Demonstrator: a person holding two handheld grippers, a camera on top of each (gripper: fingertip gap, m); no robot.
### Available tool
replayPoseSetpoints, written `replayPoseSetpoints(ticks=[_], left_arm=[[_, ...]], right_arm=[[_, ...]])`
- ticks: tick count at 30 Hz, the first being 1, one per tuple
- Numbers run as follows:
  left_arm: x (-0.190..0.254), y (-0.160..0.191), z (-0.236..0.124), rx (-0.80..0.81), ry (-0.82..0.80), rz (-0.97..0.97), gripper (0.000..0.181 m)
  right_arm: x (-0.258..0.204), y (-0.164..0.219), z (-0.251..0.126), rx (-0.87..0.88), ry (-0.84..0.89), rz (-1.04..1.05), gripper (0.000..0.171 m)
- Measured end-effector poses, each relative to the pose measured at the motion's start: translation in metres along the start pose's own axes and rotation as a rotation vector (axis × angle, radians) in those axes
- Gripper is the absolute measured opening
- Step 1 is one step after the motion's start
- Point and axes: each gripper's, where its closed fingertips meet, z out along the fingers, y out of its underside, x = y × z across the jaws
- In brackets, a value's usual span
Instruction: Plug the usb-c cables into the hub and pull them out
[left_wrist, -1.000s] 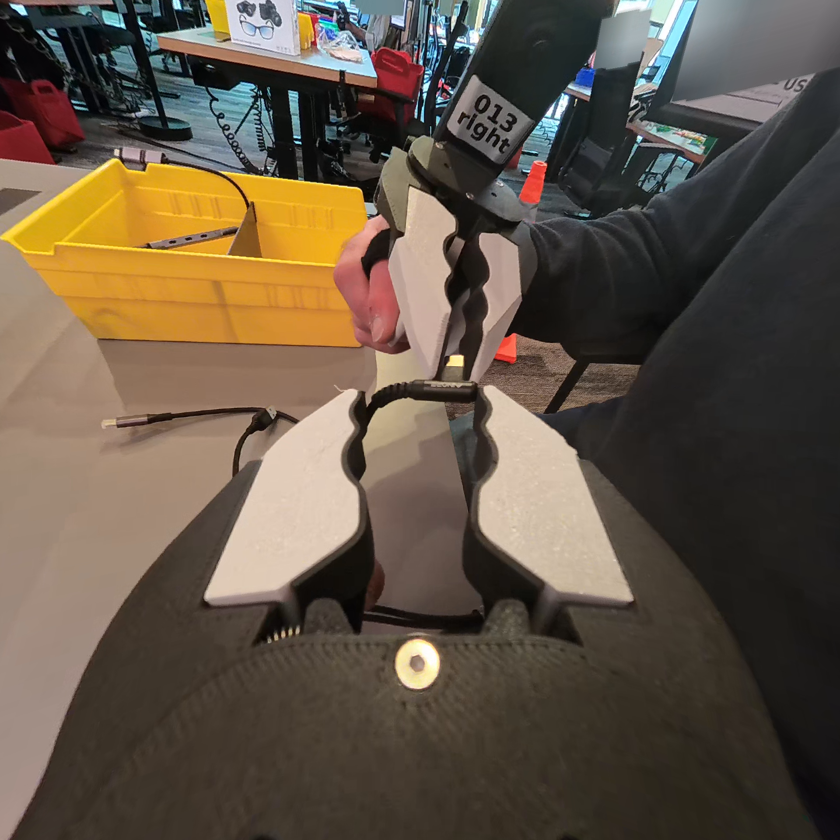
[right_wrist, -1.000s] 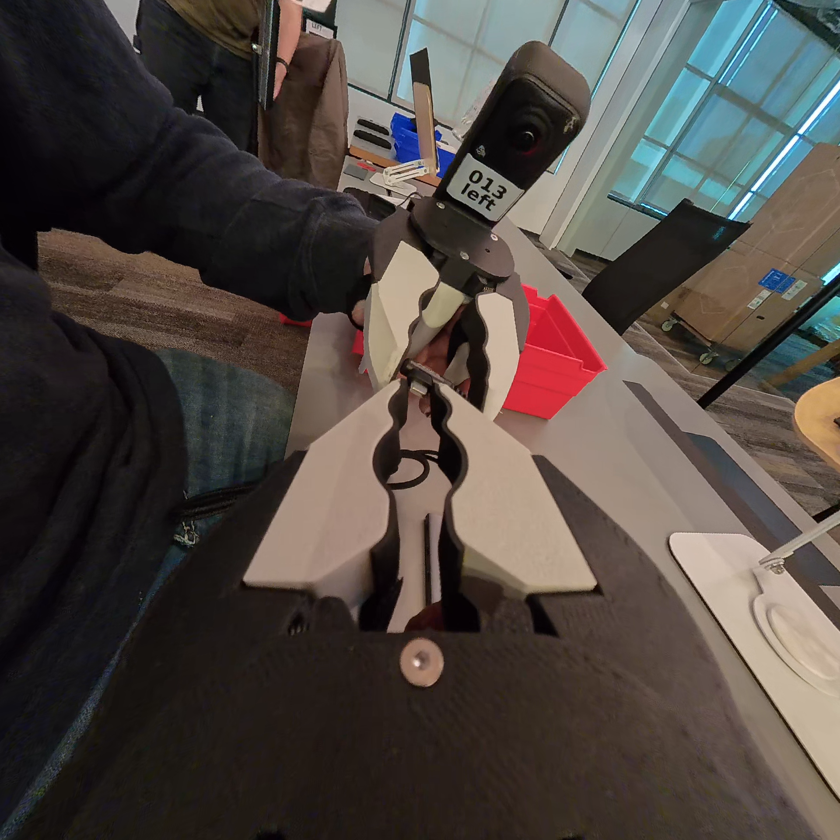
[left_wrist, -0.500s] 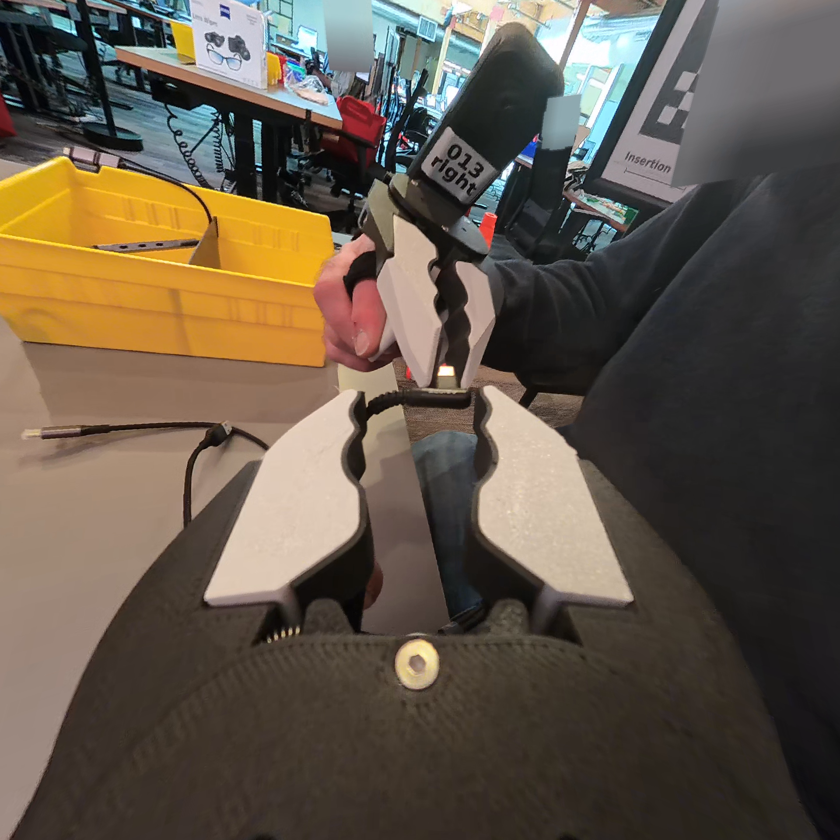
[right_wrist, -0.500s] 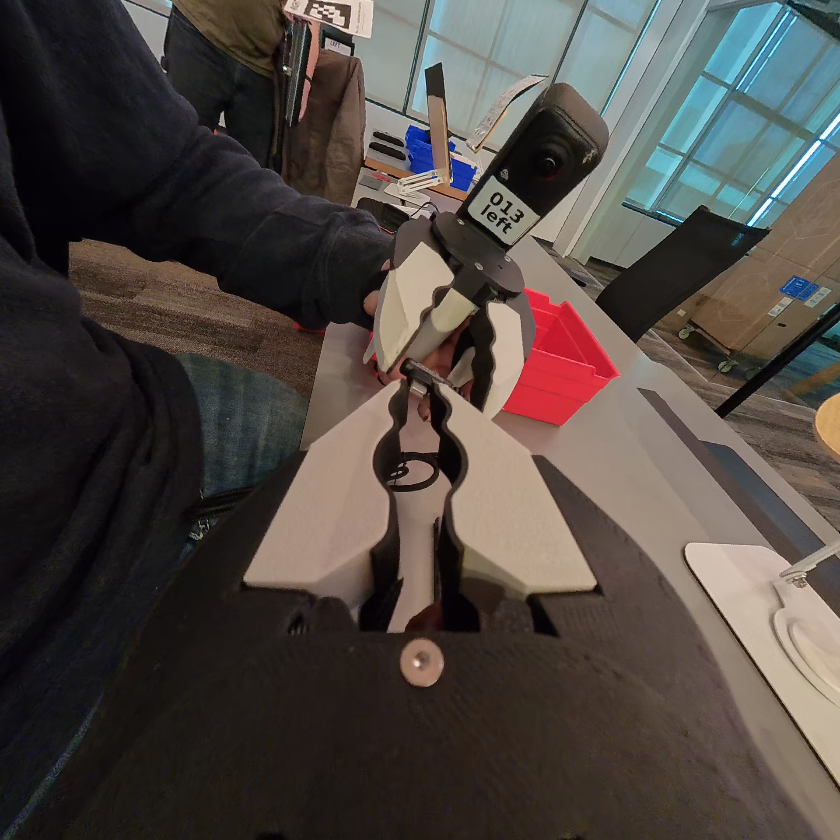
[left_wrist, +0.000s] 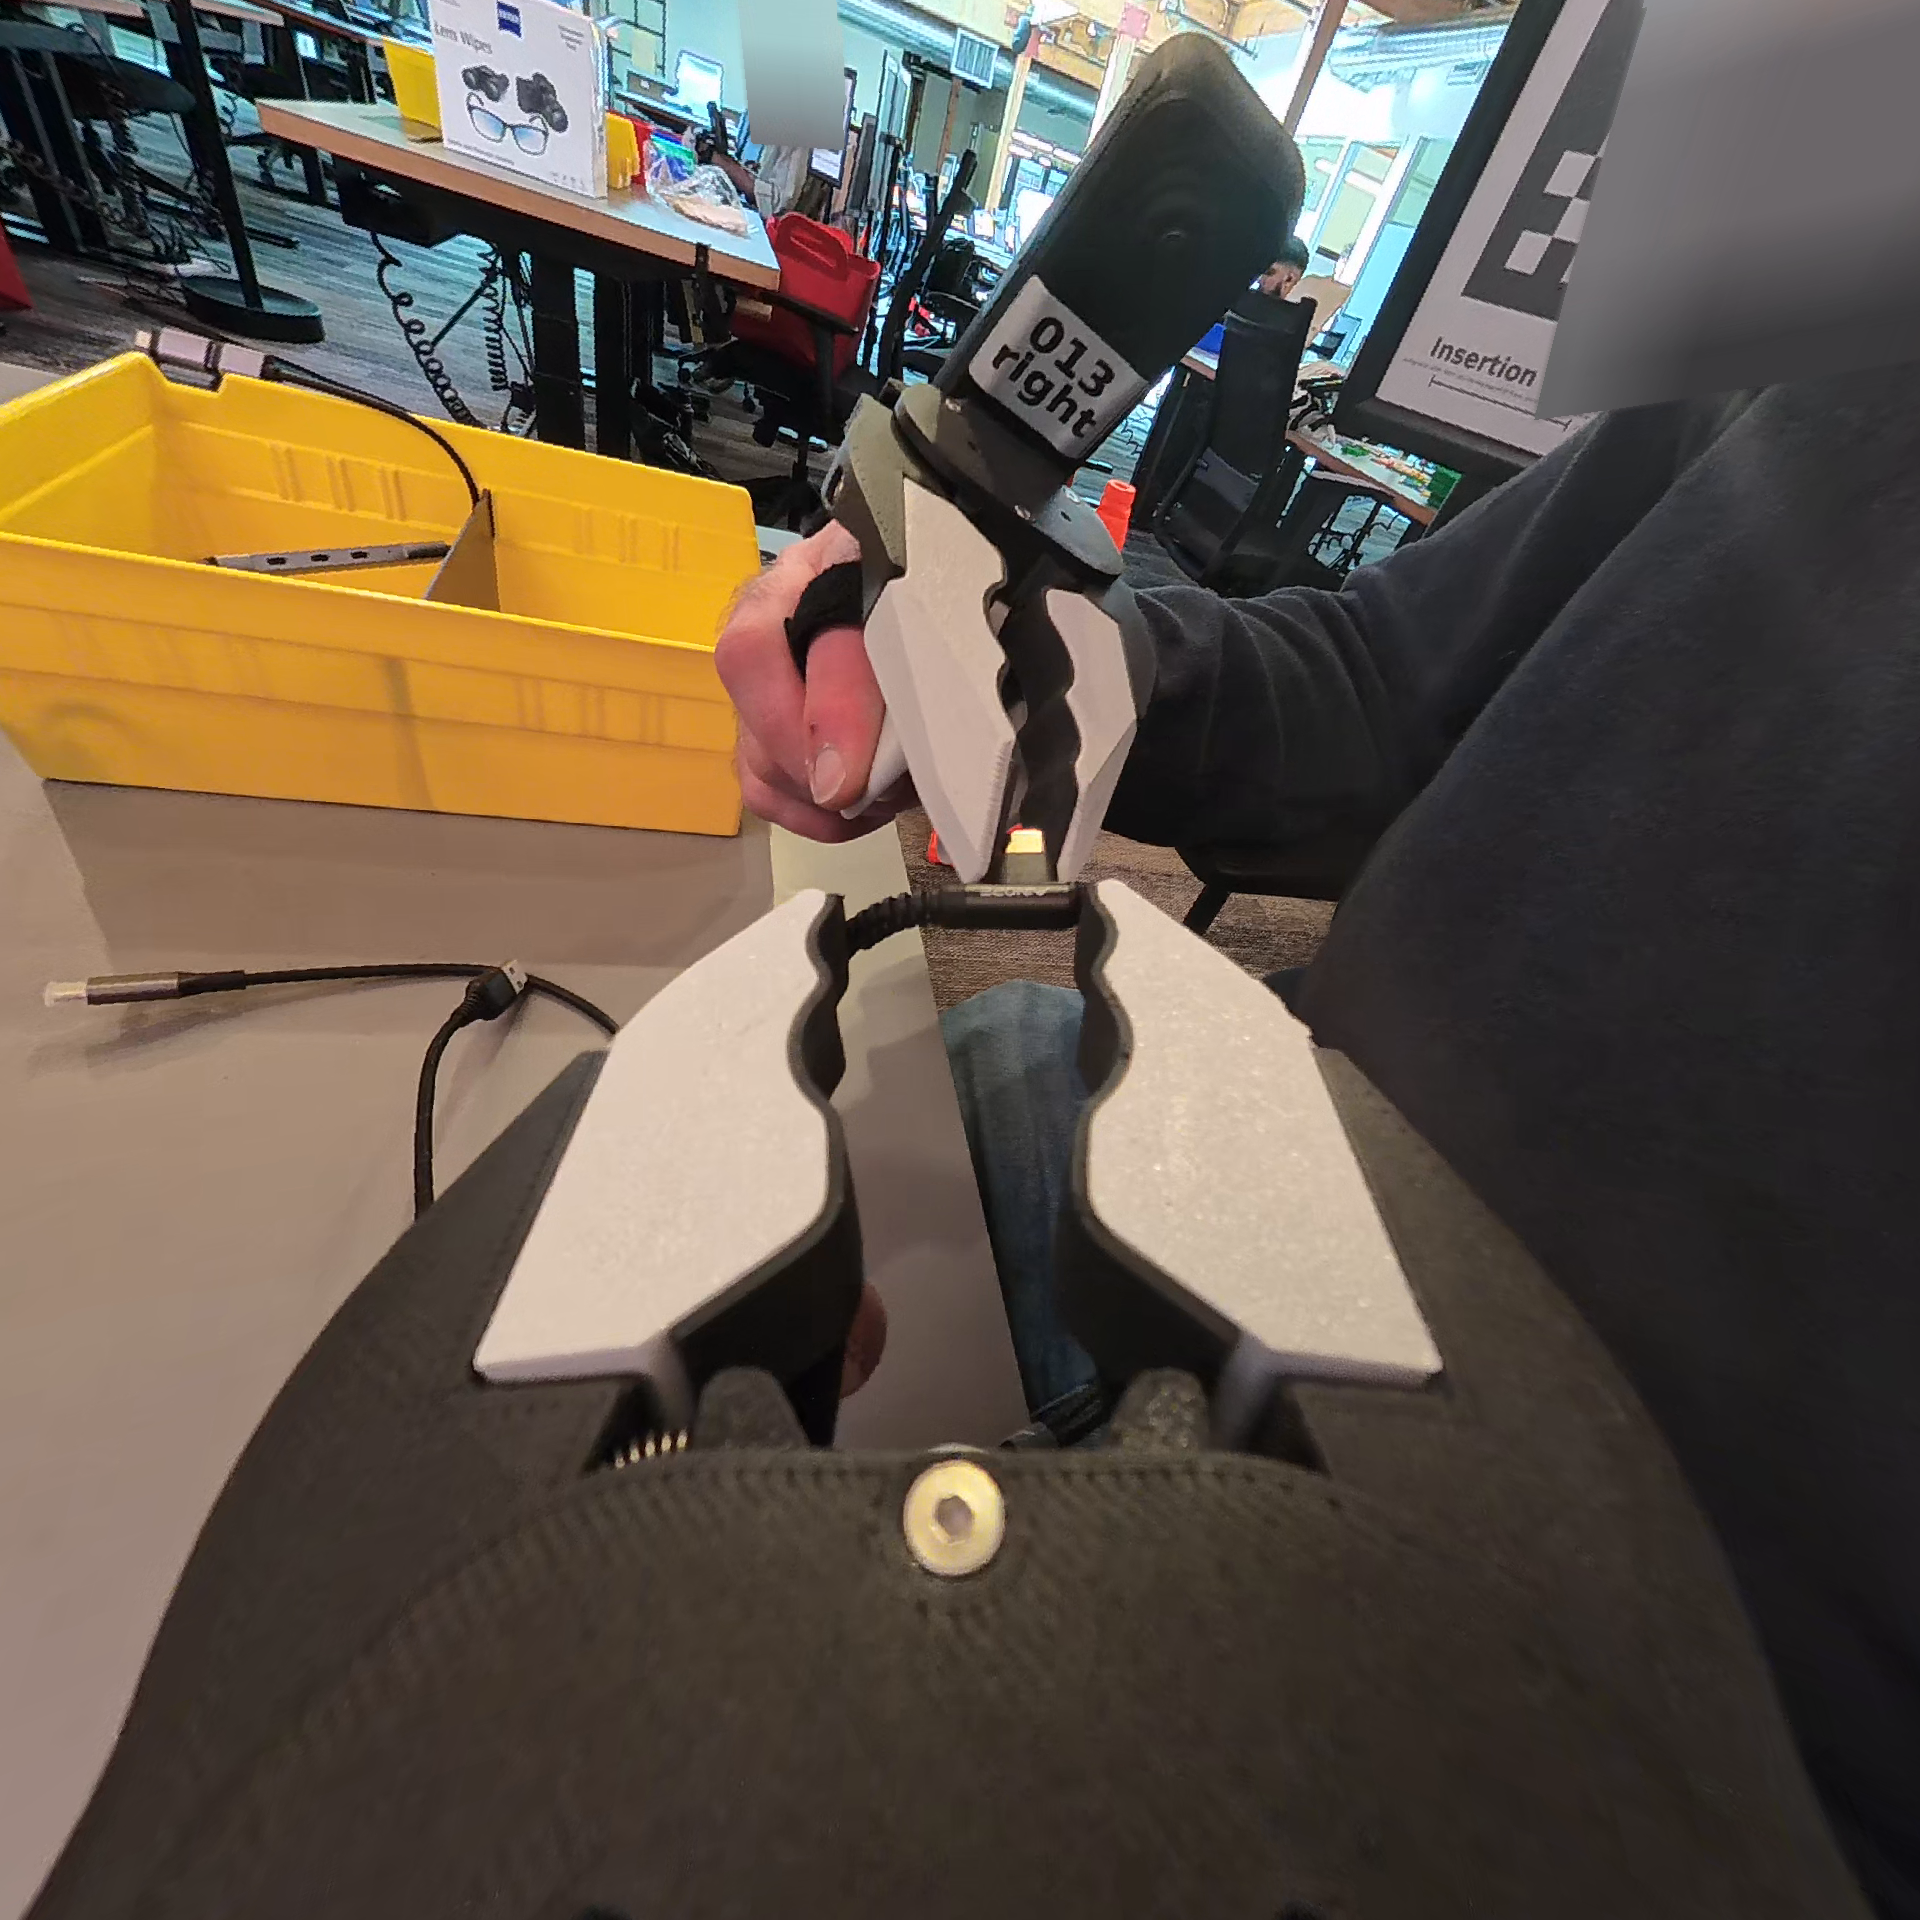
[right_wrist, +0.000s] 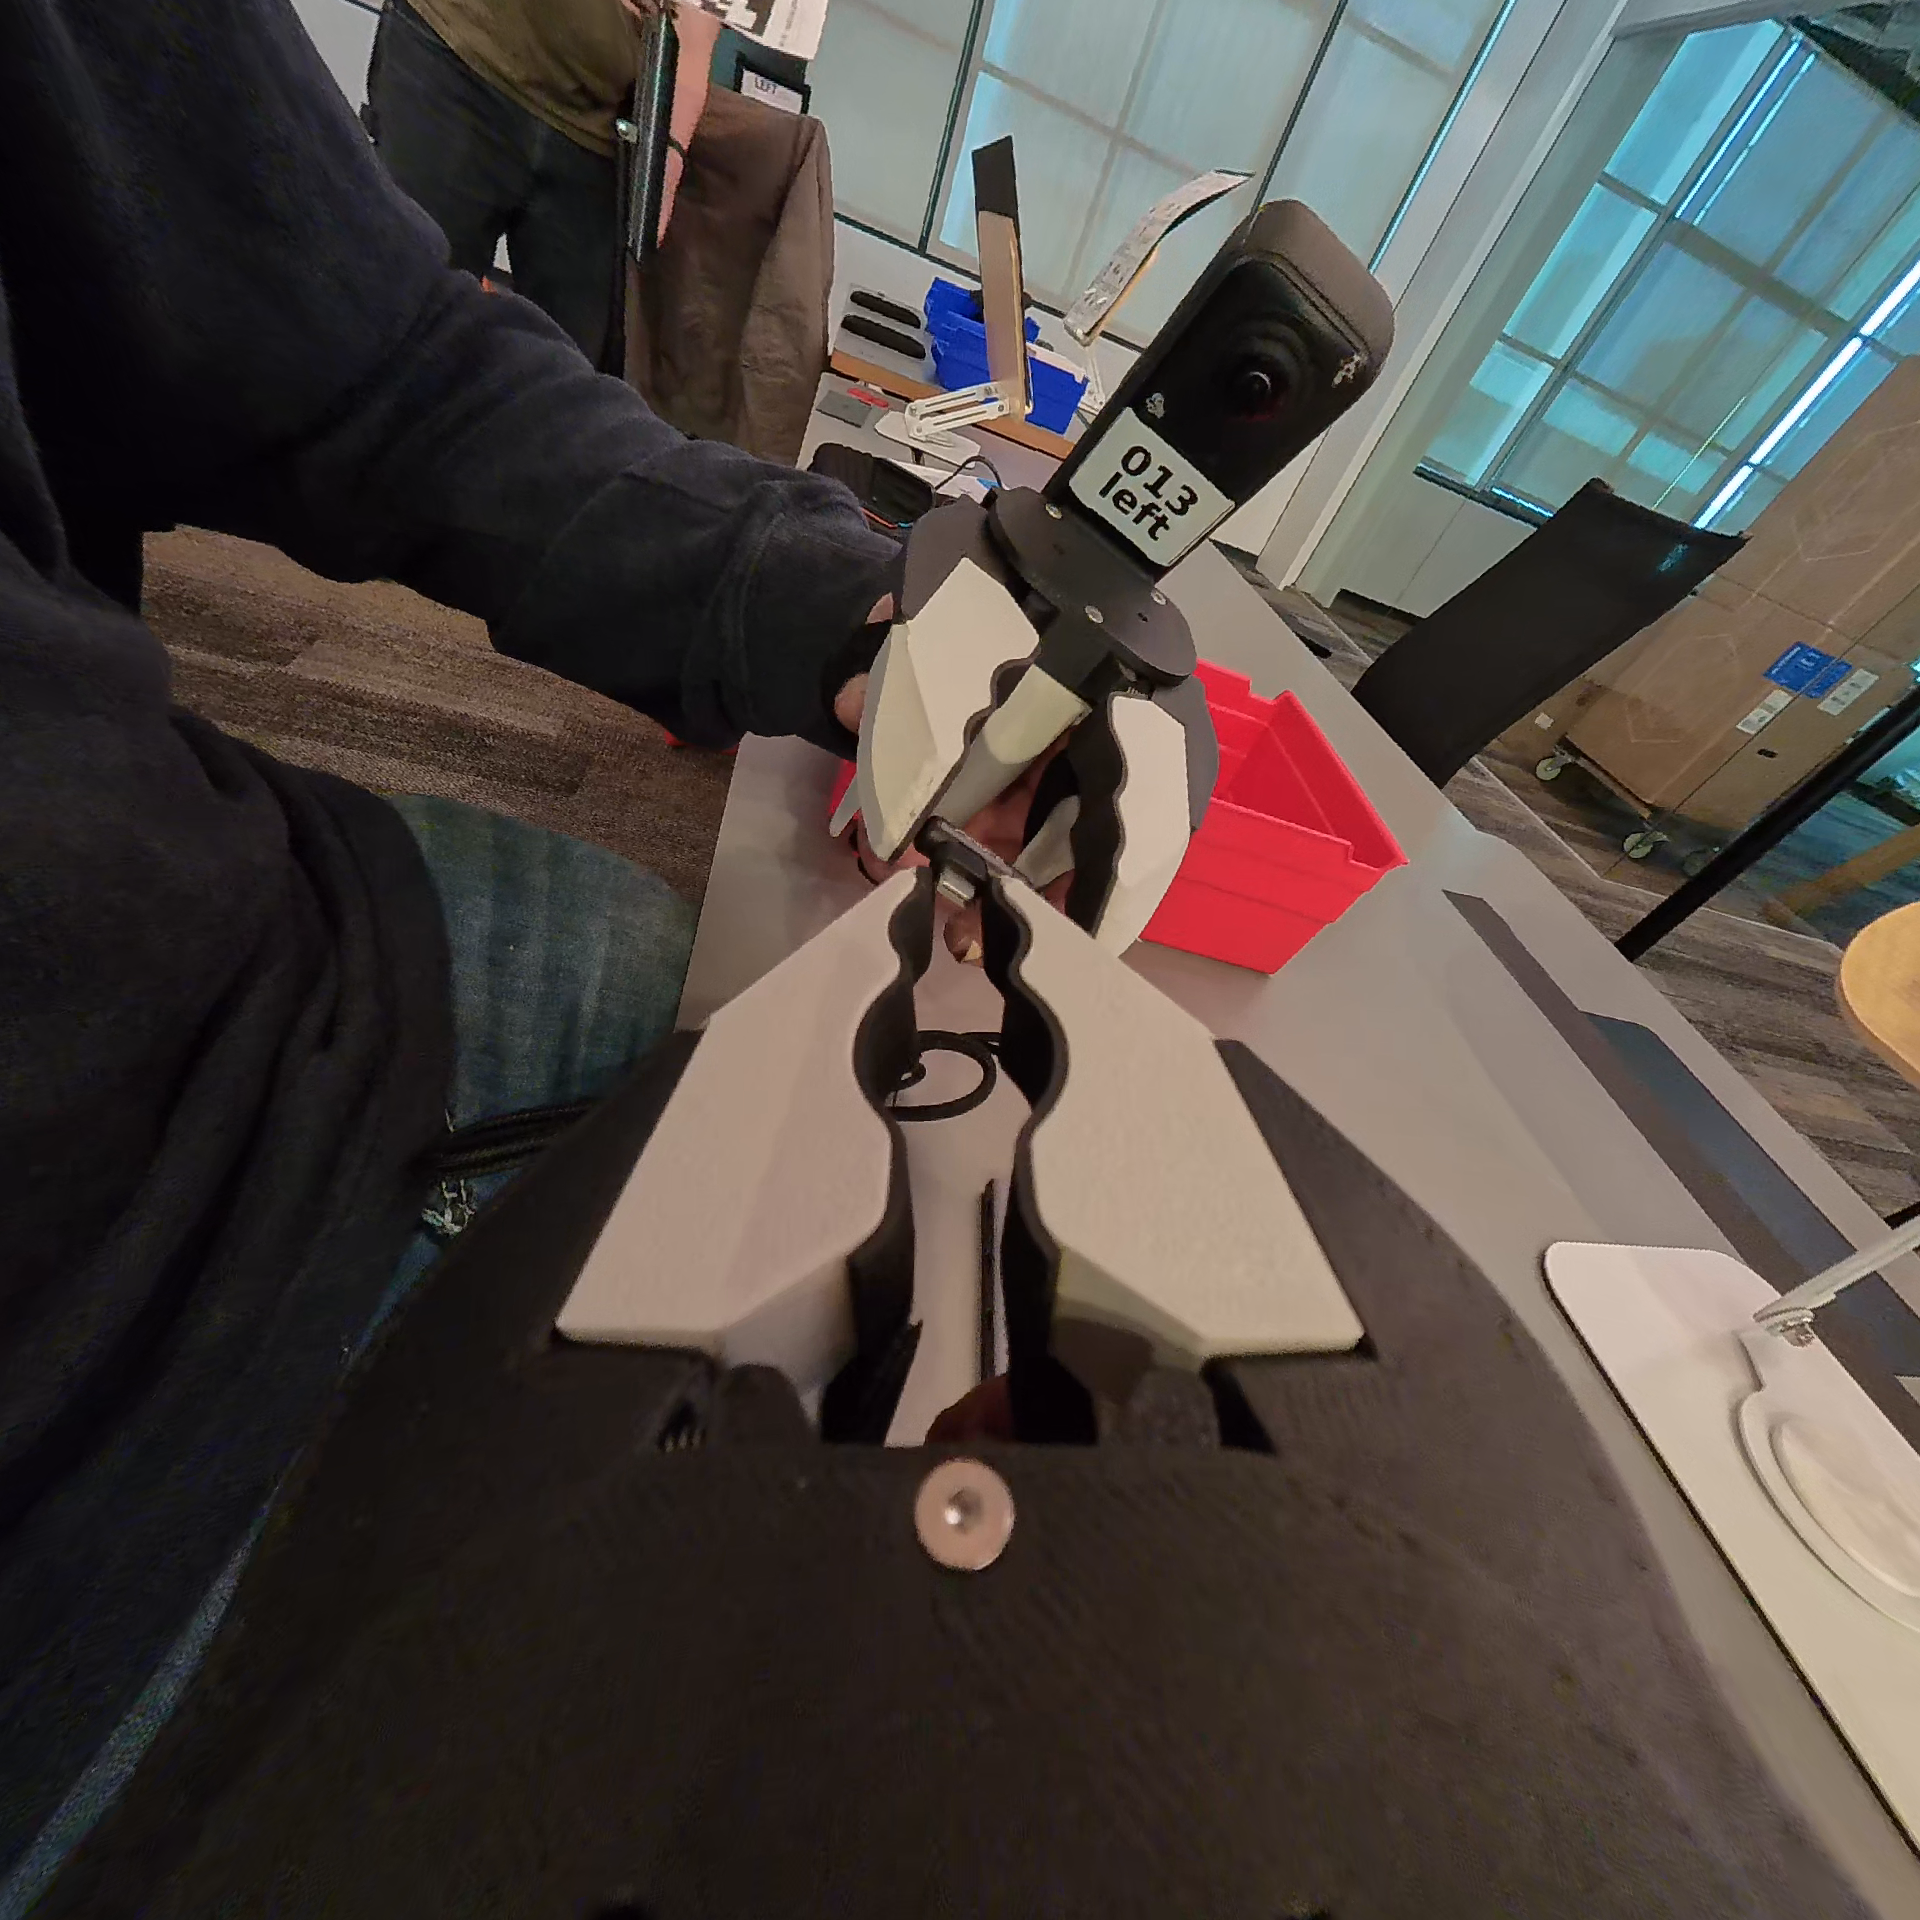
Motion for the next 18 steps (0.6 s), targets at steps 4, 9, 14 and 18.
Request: replayPoseSetpoints(ticks=[4,9,14,18], left_arm=[[-0.0007,-0.0006,-0.0001,0.000,-0.012,0.020,0.041],[-0.0020,-0.0010,-0.0004,-0.003,-0.029,0.042,0.041],[-0.0038,-0.0005,-0.0008,-0.018,-0.052,0.069,0.041],[-0.0025,-0.0002,0.0005,-0.026,-0.055,0.082,0.041]], right_arm=[[0.0007,0.0002,0.0000,0.000,0.006,-0.005,0.006],[0.0018,0.0006,0.0001,-0.002,0.013,-0.012,0.006],[0.0039,0.0008,0.0003,0.001,0.026,0.001,0.011],[0.0069,0.0022,0.0006,-0.006,0.041,0.008,0.019]])
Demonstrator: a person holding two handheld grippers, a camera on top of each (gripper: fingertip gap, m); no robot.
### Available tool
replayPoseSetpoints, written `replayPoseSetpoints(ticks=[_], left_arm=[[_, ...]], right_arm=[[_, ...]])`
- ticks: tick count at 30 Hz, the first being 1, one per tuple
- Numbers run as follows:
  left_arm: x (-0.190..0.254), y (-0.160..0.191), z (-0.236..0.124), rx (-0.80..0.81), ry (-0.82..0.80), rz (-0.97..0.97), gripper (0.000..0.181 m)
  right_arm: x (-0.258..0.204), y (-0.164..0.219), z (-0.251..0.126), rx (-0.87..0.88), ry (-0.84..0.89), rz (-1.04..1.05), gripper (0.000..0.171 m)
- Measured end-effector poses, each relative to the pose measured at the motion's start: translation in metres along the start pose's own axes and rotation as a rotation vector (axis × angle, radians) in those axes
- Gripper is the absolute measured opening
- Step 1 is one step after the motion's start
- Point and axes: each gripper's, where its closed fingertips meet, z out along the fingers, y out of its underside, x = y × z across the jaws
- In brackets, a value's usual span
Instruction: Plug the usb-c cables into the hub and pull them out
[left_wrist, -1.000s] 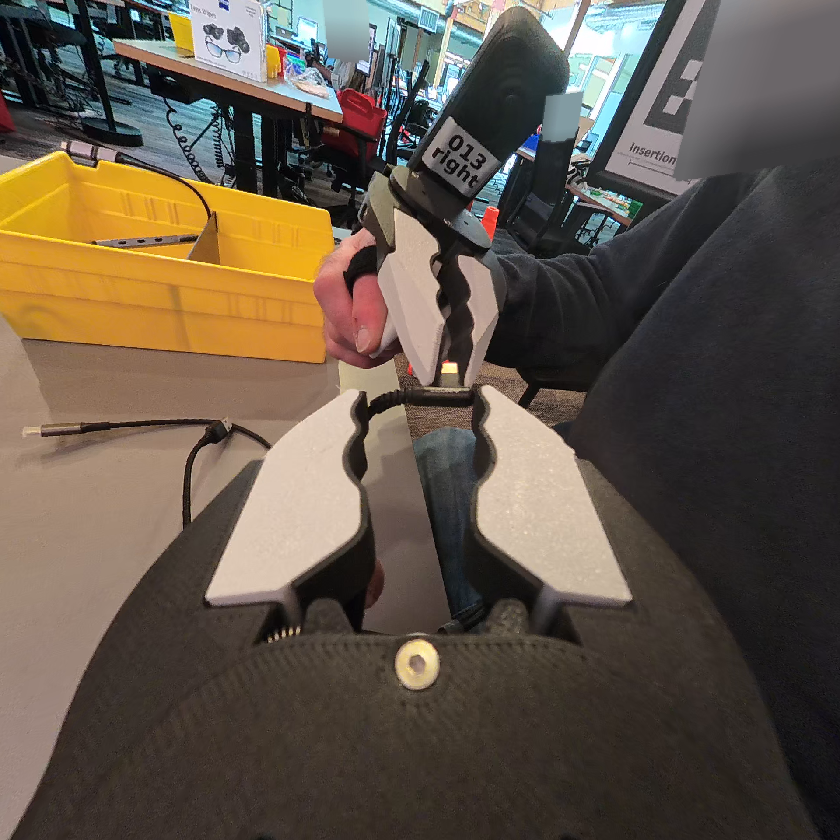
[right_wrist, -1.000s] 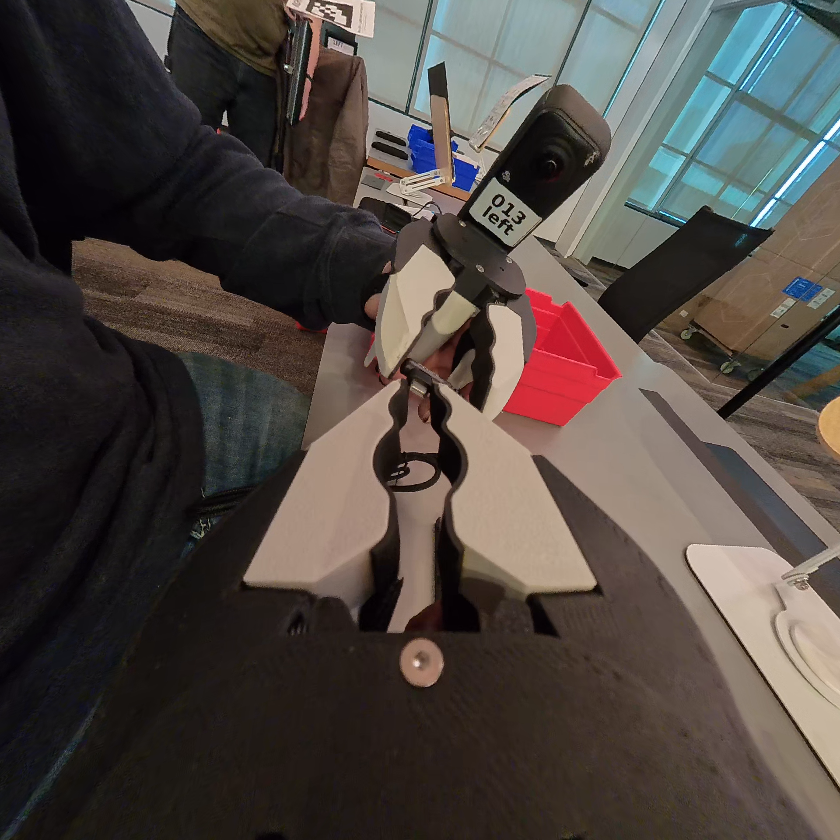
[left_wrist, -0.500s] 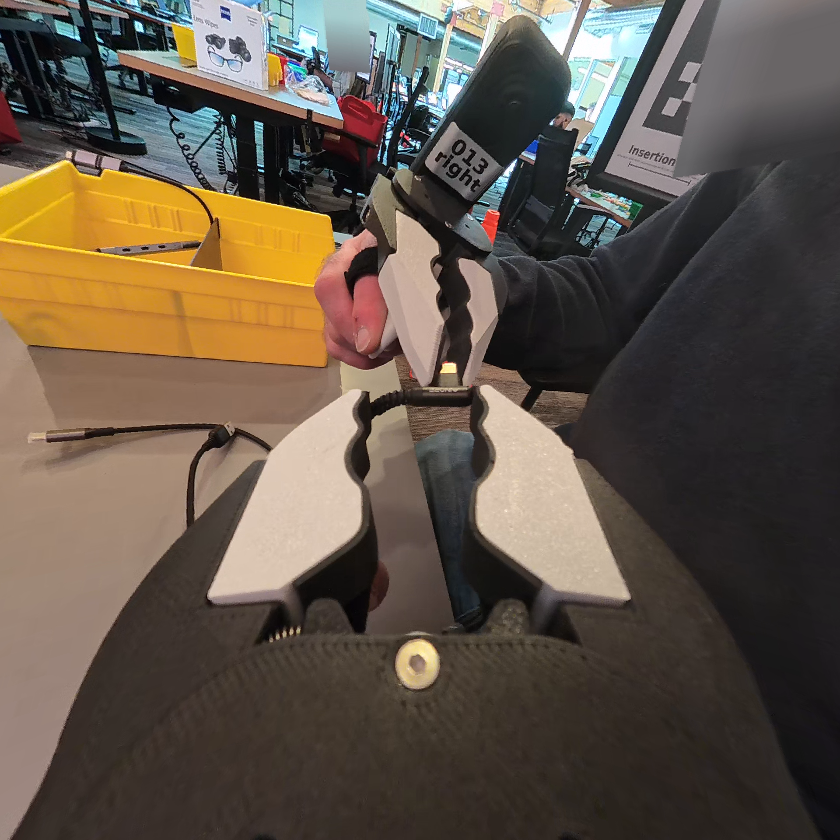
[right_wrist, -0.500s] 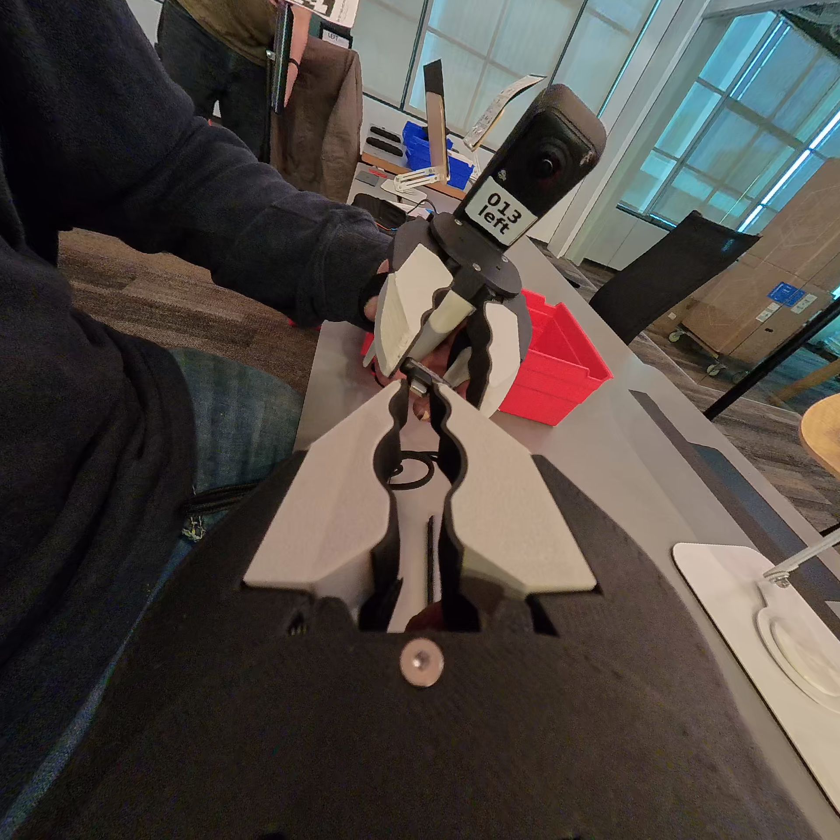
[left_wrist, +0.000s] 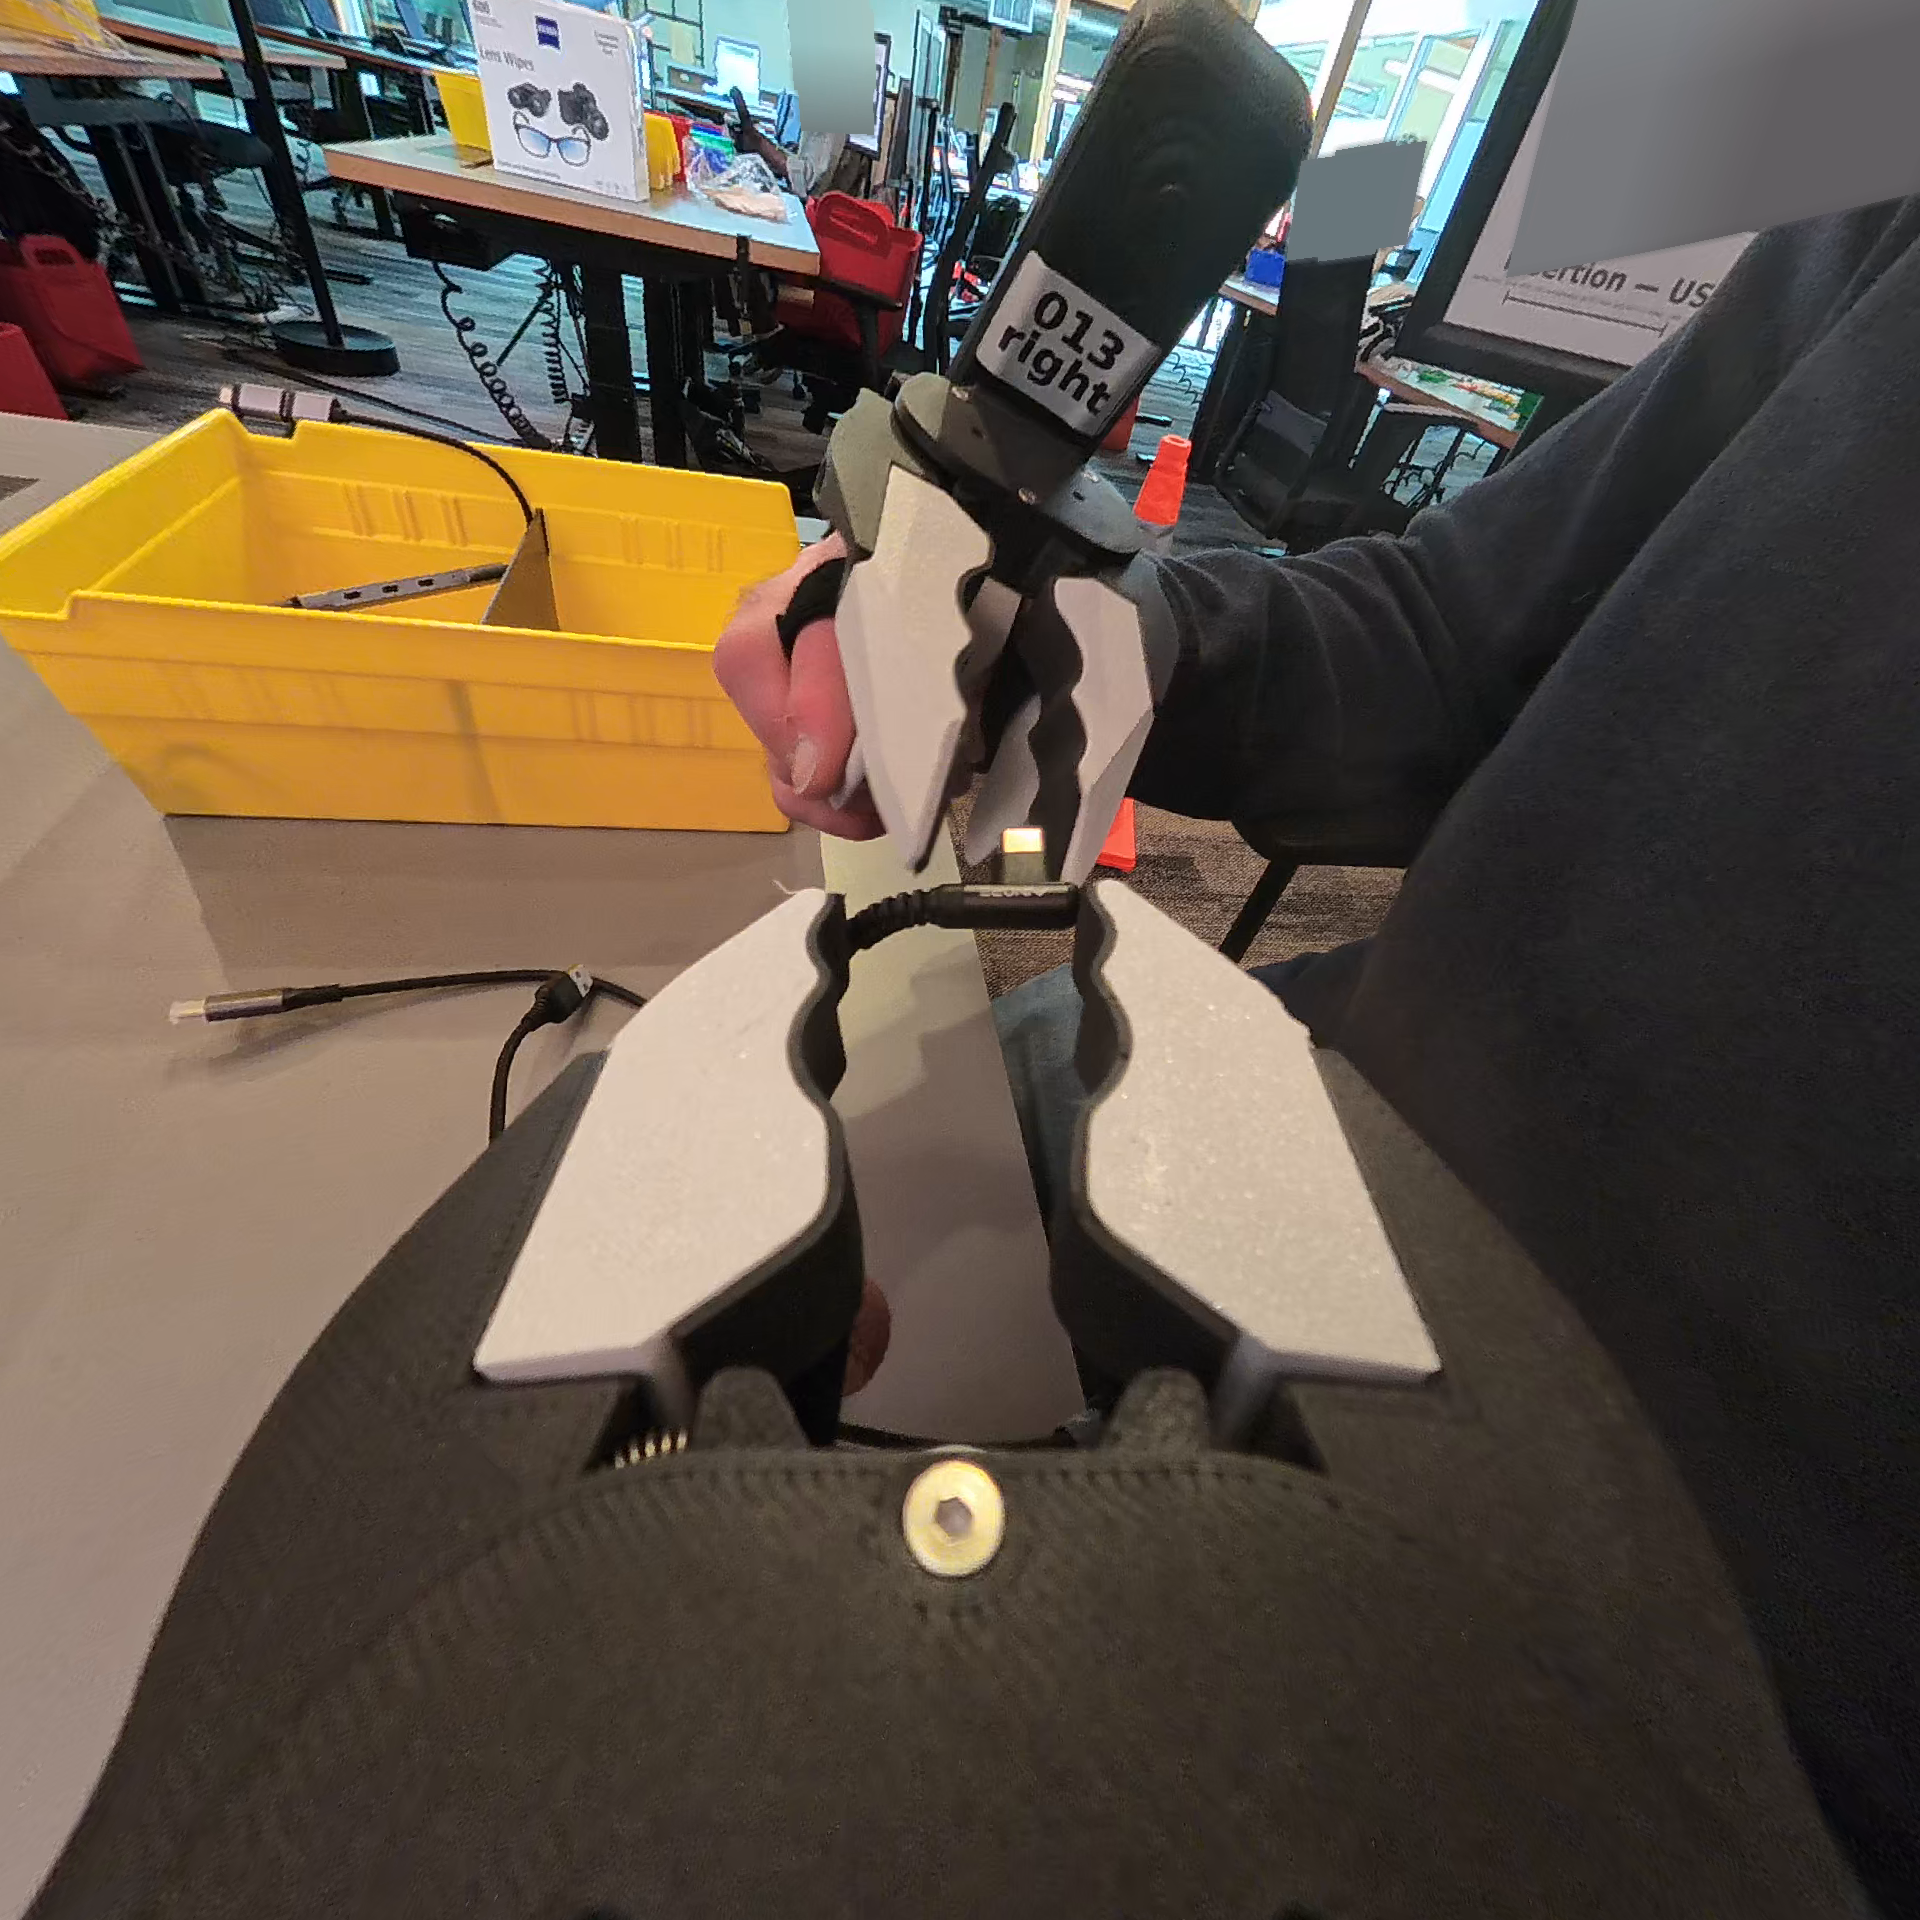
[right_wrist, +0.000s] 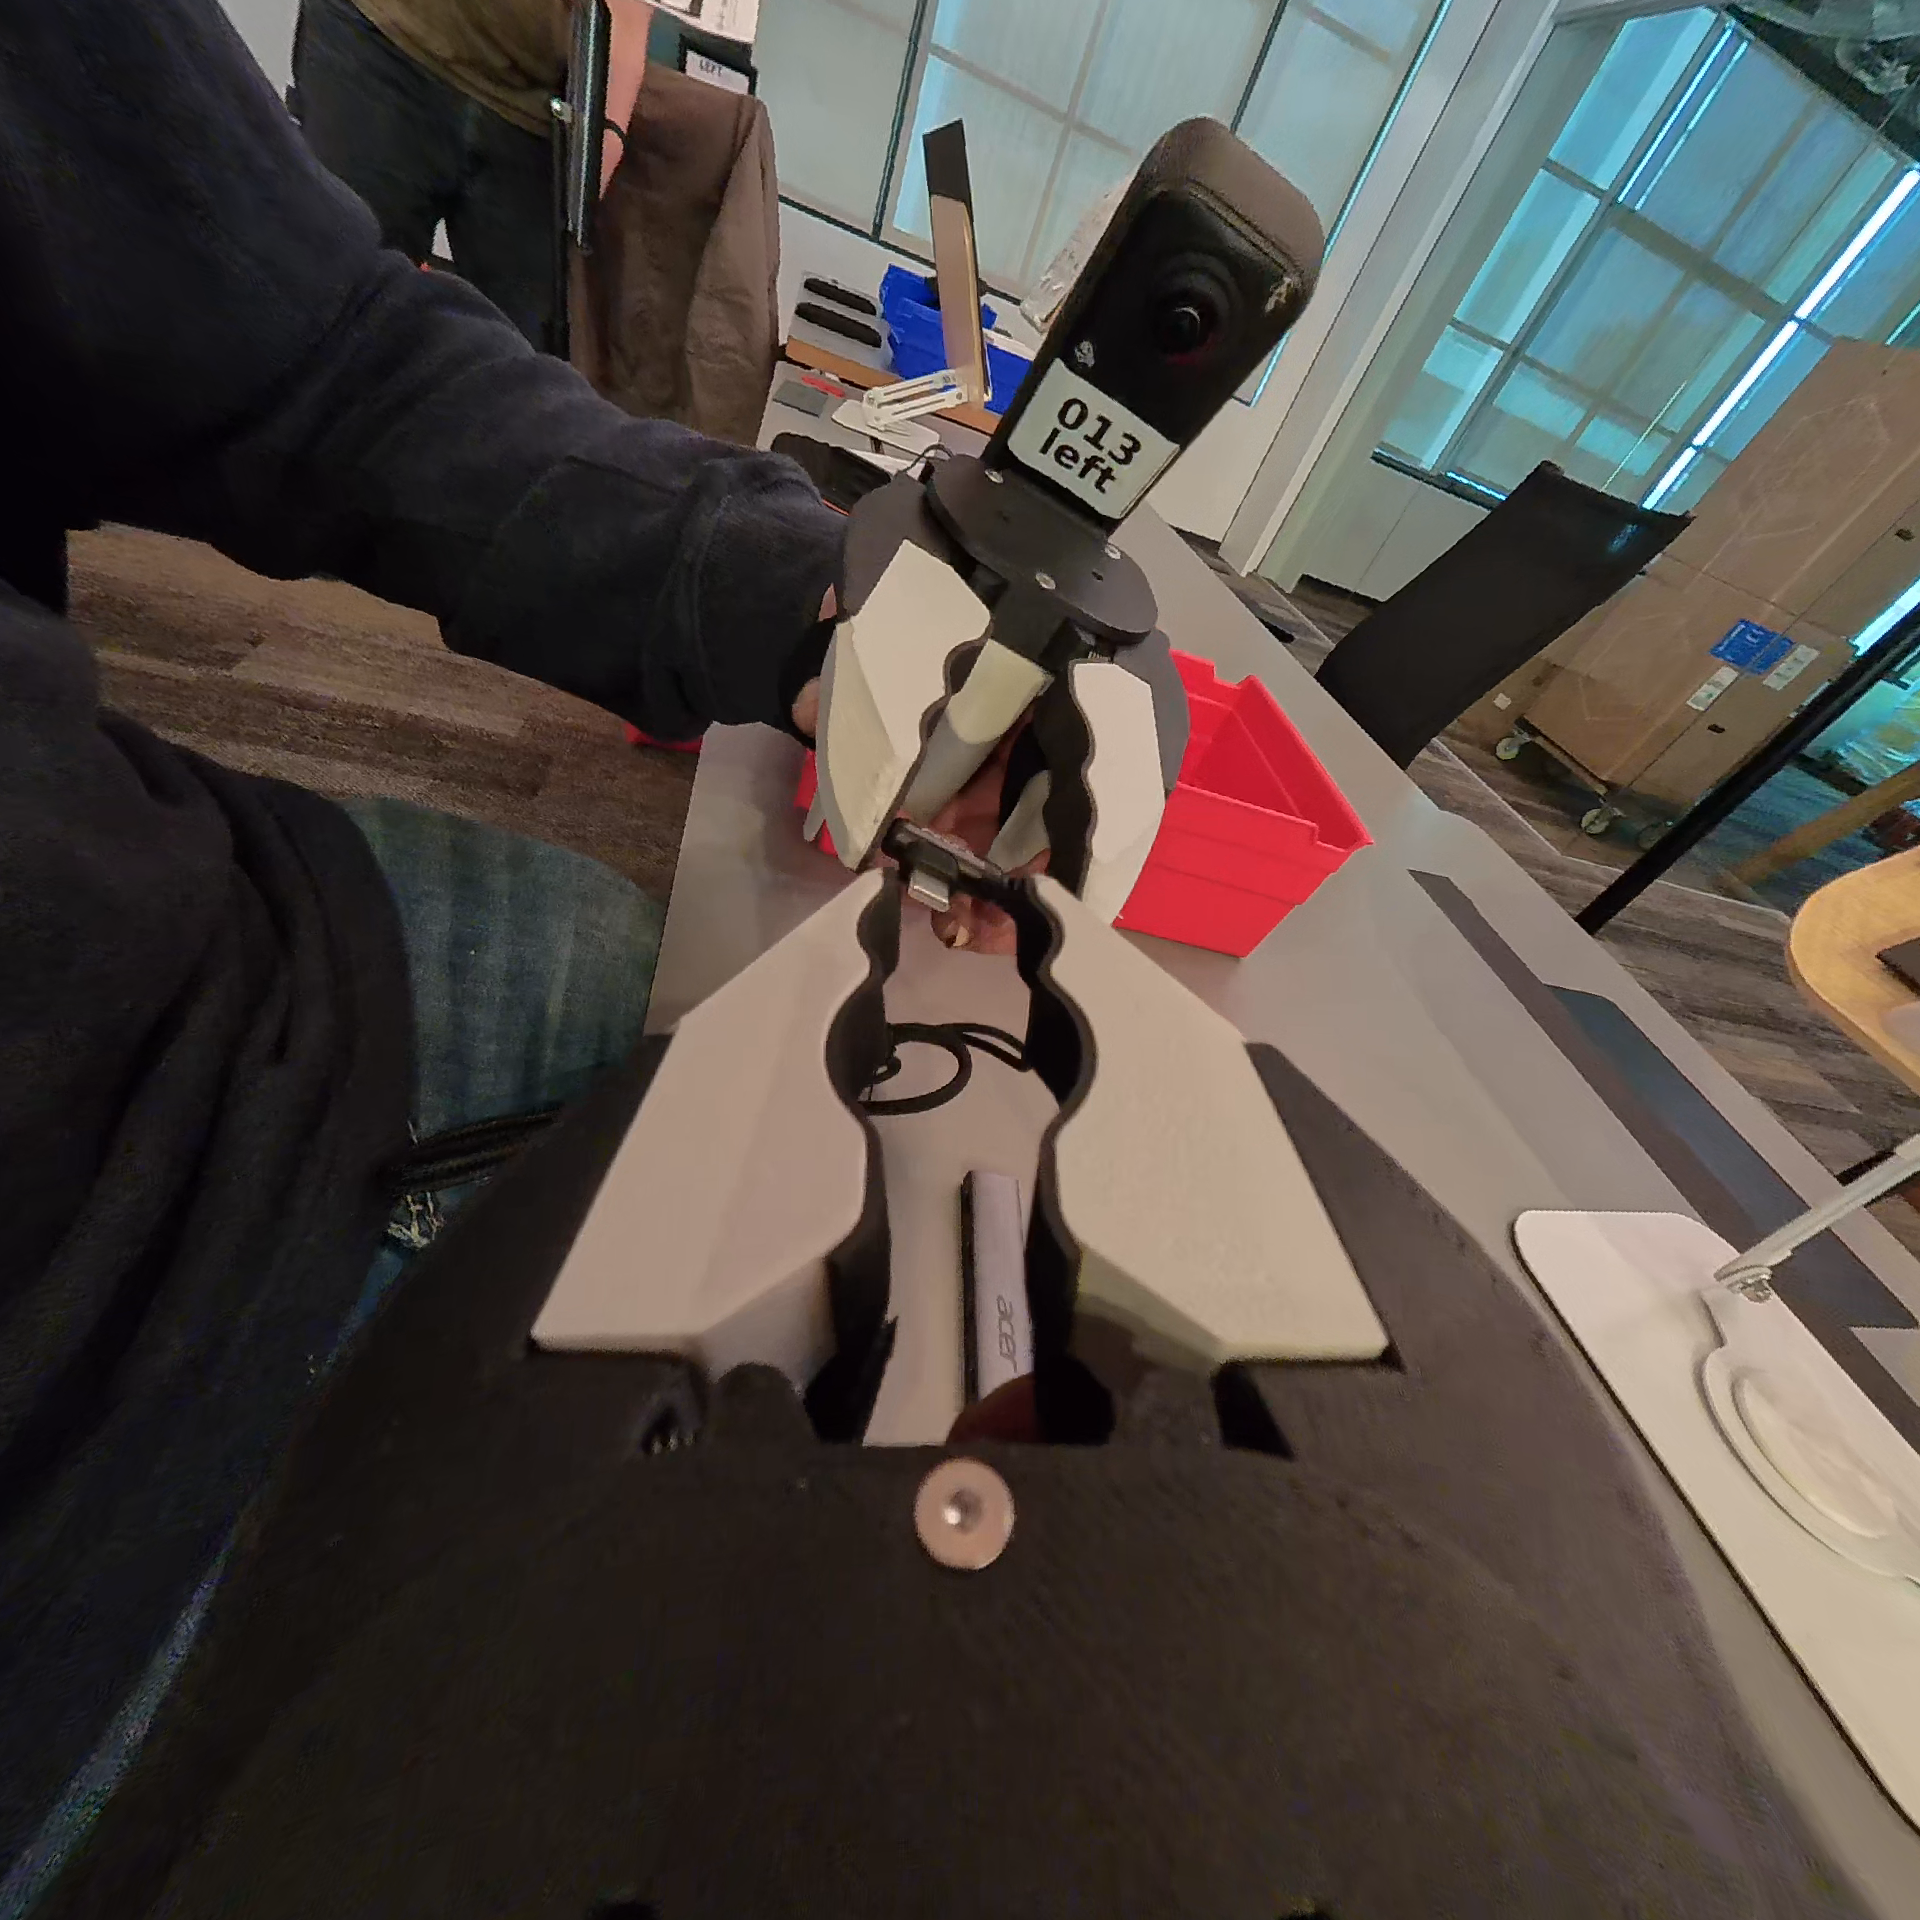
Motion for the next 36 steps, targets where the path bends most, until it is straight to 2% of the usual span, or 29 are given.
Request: replayPoseSetpoints(ticks=[9,14,23,29,32,36], left_arm=[[-0.006,0.004,0.002,-0.037,-0.063,0.052,0.041],[-0.011,0.002,0.001,-0.037,-0.099,0.074,0.041],[-0.012,0.006,0.002,-0.082,-0.123,0.118,0.041],[-0.011,0.009,0.004,-0.091,-0.122,0.125,0.041],[-0.011,0.009,0.004,-0.087,-0.121,0.126,0.041],[-0.011,0.009,0.004,-0.090,-0.123,0.128,0.041]], right_arm=[[0.002,0.010,0.002,-0.046,-0.027,0.115,0.019],[0.001,0.010,0.002,-0.038,-0.032,0.130,0.007],[0.003,0.005,-0.002,-0.002,-0.036,0.165,0.013],[0.001,0.006,0.000,-0.007,-0.050,0.171,0.003],[-0.001,0.006,-0.001,-0.006,-0.066,0.181,0.013],[-0.002,0.008,-0.002,-0.018,-0.066,0.170,0.012]])
